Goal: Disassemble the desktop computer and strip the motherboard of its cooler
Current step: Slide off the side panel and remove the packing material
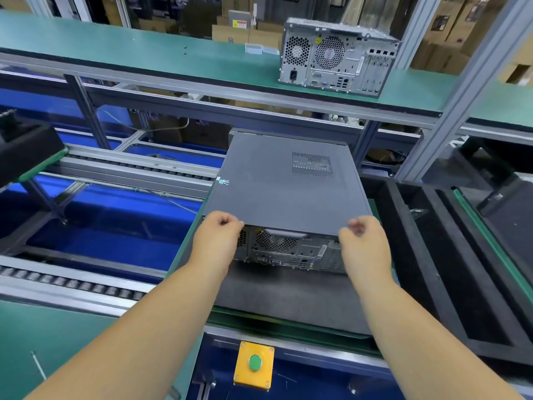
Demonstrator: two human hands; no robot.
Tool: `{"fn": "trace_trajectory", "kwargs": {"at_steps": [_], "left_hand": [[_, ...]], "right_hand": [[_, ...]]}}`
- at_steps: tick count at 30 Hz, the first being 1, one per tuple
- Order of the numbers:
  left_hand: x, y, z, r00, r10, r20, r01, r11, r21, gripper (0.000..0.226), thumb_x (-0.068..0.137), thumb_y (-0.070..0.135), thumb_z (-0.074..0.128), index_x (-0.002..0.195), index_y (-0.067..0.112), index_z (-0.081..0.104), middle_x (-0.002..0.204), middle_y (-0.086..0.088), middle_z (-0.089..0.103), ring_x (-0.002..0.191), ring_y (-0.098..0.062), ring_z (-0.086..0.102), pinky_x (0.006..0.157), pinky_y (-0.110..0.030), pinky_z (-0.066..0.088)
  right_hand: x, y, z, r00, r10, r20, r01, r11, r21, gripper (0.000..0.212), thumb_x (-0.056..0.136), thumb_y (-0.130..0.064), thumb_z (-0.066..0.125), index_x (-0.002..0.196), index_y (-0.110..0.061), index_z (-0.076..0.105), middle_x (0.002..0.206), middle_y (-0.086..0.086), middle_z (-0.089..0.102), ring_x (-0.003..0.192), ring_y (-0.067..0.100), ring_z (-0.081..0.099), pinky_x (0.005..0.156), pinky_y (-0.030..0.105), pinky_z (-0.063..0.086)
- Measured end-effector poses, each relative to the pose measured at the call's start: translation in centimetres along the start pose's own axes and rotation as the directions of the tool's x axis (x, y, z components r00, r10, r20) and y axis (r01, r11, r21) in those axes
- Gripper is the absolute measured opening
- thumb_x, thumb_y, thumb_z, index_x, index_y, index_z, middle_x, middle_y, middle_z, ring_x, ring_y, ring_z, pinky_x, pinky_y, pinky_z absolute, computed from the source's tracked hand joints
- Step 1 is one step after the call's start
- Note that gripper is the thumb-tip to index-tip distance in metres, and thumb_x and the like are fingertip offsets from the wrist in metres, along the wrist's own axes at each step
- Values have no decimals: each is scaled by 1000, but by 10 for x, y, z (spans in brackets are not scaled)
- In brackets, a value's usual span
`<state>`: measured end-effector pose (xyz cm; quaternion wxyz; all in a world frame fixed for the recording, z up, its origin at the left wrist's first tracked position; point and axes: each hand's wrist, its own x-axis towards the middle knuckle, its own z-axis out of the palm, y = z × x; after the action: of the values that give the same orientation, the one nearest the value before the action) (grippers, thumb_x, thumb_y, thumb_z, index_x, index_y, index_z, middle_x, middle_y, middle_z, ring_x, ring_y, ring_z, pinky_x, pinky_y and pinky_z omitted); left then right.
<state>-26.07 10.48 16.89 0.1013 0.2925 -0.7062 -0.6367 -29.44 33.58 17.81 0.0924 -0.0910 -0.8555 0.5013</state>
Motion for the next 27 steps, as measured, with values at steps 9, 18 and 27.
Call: {"fn": "trace_trajectory", "kwargs": {"at_steps": [9, 18, 27], "left_hand": [[-5, 14, -9, 906, -342, 251, 422, 789, -448, 8, 96, 12, 51, 93, 10, 59, 115, -13, 60, 110, -23, 59, 99, -32, 44], [14, 37, -15, 934, -202, 293, 349, 687, -638, 22, 96, 19, 57, 116, 11, 52, 112, -10, 62, 110, -22, 59, 99, -33, 47], [28, 52, -6, 956, -182, 231, 294, 604, -741, 15, 94, 0, 53, 106, 8, 55, 96, -8, 66, 87, -19, 65, 82, -32, 55]], "right_hand": [[4, -17, 4, 698, 573, 430, -686, 365, 629, 10, 95, -5, 53, 102, 0, 49, 116, 23, 51, 103, 34, 61, 93, 38, 50], [16, -27, 0, 738, 504, 448, -637, 302, 709, 14, 95, -22, 61, 101, -10, 57, 104, 10, 64, 84, 24, 67, 57, 24, 48], [32, -37, 0, 835, 333, 439, -541, 350, 765, 10, 91, -7, 60, 91, -17, 62, 77, 0, 67, 52, 11, 49, 45, 19, 31]]}}
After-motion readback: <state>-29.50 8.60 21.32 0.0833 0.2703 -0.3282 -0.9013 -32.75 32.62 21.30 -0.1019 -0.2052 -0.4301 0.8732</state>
